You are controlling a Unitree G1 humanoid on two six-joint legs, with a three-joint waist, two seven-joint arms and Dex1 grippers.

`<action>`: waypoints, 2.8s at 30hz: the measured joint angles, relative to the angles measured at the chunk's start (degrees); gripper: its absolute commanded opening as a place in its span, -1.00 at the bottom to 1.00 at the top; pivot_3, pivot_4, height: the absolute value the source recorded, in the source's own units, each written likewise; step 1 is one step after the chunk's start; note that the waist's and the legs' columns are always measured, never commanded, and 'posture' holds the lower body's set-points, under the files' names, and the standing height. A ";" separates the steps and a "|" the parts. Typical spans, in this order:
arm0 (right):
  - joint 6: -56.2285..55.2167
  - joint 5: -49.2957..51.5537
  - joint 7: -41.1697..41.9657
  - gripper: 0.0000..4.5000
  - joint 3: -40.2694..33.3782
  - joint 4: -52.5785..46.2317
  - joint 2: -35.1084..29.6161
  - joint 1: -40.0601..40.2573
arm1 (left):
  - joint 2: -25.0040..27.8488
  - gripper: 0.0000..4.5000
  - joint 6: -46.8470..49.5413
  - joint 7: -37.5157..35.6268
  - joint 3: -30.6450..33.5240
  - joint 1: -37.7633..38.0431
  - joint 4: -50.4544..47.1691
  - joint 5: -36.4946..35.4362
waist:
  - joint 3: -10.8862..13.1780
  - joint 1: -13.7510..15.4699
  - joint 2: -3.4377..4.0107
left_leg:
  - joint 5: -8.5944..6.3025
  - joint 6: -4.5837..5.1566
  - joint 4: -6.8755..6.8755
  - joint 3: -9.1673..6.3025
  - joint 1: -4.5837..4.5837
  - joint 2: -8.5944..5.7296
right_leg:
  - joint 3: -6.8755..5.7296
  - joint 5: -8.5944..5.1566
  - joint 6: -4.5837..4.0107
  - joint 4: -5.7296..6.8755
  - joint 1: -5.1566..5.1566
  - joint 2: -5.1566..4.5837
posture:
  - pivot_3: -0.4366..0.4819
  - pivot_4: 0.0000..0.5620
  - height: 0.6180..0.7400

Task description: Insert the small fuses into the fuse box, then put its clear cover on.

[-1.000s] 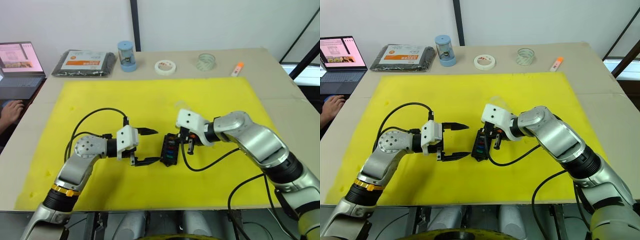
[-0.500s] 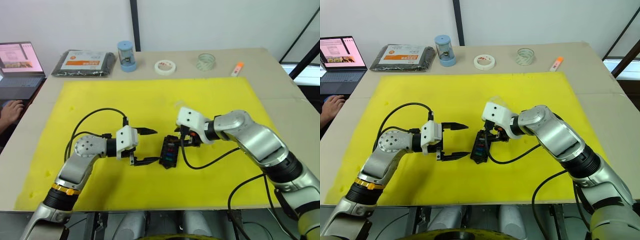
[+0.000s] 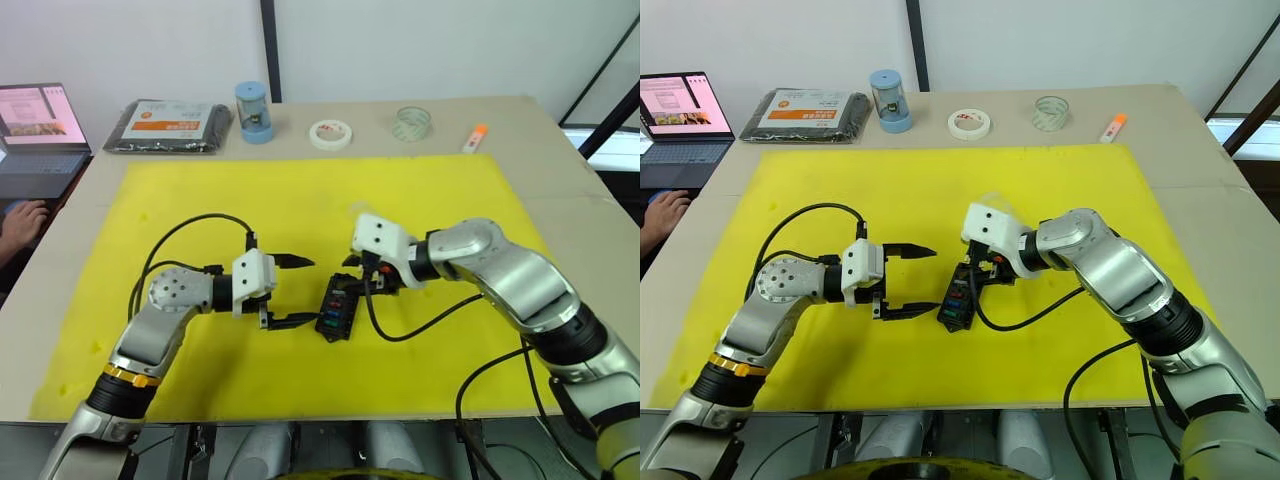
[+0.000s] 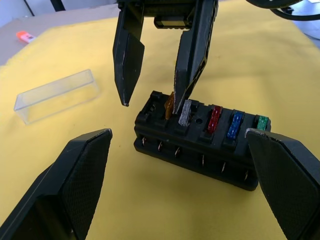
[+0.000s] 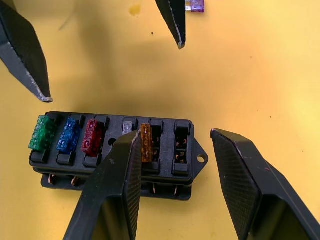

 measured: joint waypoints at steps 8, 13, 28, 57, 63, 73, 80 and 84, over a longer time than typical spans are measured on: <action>-1.22 -0.01 0.59 0.02 -0.63 0.00 -0.76 0.44 | -0.02 1.00 1.04 0.03 0.00 -0.12 -0.15 -0.01 | 0.00 0.04 0.00 | 0.00 0.00 0.00 0.00 -0.01 0.00 | 0.00 0.00 0.00 0.00 0.00 0.00 | -0.05 -0.47 1.00; -2.09 -0.08 0.96 0.02 -0.64 -0.01 -0.81 0.81 | -0.04 1.00 1.07 0.02 0.00 -1.33 -0.14 -0.01 | 0.00 0.03 0.00 | 0.00 0.00 0.00 0.00 -0.01 0.00 | 0.00 0.00 0.00 0.00 0.00 0.00 | -0.05 -0.47 1.00; -6.27 -0.47 2.27 0.02 -1.40 -0.01 -2.17 3.91 | -0.02 1.00 1.33 -0.75 0.00 -1.40 -0.12 -0.56 | 0.00 0.01 0.00 | 0.00 0.00 0.00 0.00 0.00 0.00 | 0.00 0.00 0.00 0.00 0.00 0.00 | -0.05 -0.47 1.00; -9.89 4.98 0.37 -0.99 -12.07 -5.05 -2.24 12.88 | -0.18 1.00 1.59 -4.88 0.00 -1.36 0.46 -3.12 | 0.00 0.00 0.00 | 0.00 0.00 0.00 0.00 0.02 0.01 | 0.01 0.00 0.00 0.00 0.02 0.00 | -0.05 -0.47 1.00; -10.71 4.33 -0.92 -0.99 -11.13 -5.03 -1.54 14.25 | -0.03 1.00 1.47 -5.50 0.00 -1.37 0.70 -3.08 | 0.00 0.07 0.00 | 0.00 0.00 0.01 0.00 0.00 0.00 | 0.01 0.00 0.00 0.00 0.02 0.00 | -0.05 -0.47 1.00; -12.35 3.02 -1.29 -0.99 -9.40 -4.43 -1.20 15.10 | 0.11 1.00 1.80 -5.11 0.01 -1.37 0.37 -3.06 | 0.00 0.06 0.00 | 0.00 0.00 0.01 0.00 0.01 0.00 | 0.00 0.00 0.00 0.00 0.02 0.00 | -0.05 -0.47 1.00; -15.33 0.36 -1.32 -0.99 -7.69 -3.54 -1.22 15.16 | 0.37 1.00 2.21 -4.36 0.00 -1.37 -0.23 -3.07 | 0.00 0.05 0.00 | 0.00 0.00 0.00 0.00 0.03 0.00 | 0.00 0.00 0.00 0.00 0.04 0.00 | -0.05 -0.47 1.00; -16.14 -1.00 -1.35 -0.99 -6.70 -3.22 -1.22 15.14 | 0.48 1.00 2.68 -4.34 0.00 -1.63 -0.25 -3.07 | -0.01 0.05 -0.02 | 0.00 0.00 0.01 0.00 0.05 0.00 | 0.00 0.00 0.00 0.00 0.06 0.01 | -0.05 -0.47 1.00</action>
